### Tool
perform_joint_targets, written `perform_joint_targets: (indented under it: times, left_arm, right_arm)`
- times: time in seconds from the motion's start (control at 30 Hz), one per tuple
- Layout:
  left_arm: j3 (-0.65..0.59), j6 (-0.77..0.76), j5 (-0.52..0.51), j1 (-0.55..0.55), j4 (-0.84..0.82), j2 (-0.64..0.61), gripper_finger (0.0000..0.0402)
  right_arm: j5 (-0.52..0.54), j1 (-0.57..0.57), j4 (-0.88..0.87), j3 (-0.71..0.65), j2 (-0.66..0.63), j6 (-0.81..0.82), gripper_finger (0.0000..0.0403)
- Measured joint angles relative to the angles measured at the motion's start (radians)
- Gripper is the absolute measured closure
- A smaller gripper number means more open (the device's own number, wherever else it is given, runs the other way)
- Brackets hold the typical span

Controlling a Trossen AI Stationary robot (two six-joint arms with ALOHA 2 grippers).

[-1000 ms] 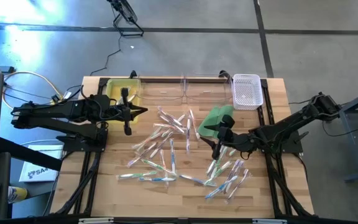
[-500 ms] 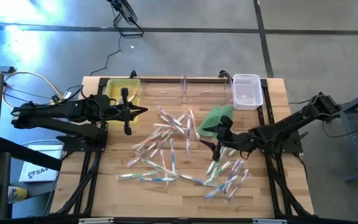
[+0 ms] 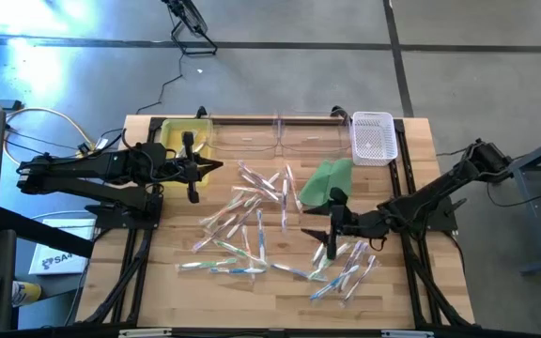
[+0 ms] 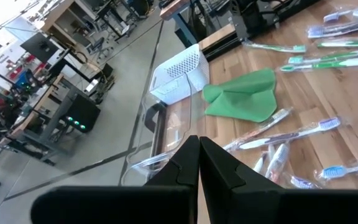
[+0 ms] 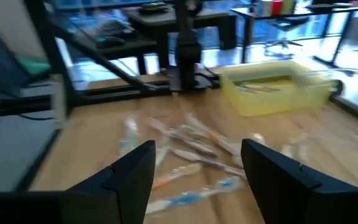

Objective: Pick & Place Toothbrushes
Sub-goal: Put the blue toothbrush into the yellow bin

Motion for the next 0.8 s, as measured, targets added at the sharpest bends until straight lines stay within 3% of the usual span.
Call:
perform_joint_targets:
  times: [0.2,0.37,0.5,0.8]
  left_arm:
    - [0.000,0.000,0.000,0.000,0.000,0.000,0.0394]
    - [0.000,0.000,-0.001,0.000,-0.002,0.000,0.0394]
    - [0.000,0.000,-0.003,0.000,-0.029,0.001,0.0394]
    - [0.000,0.000,-0.003,0.000,-0.078,0.022,0.0394]
  right_arm:
    - [-0.121,0.018,0.153,0.000,0.038,-0.072,0.0172]
    - [-0.194,0.018,0.137,0.019,0.107,-0.035,0.0172]
    - [-0.206,0.018,-0.027,0.122,0.202,0.054,0.0172]
    - [-0.216,0.016,-0.575,0.397,0.350,0.201,0.0172]
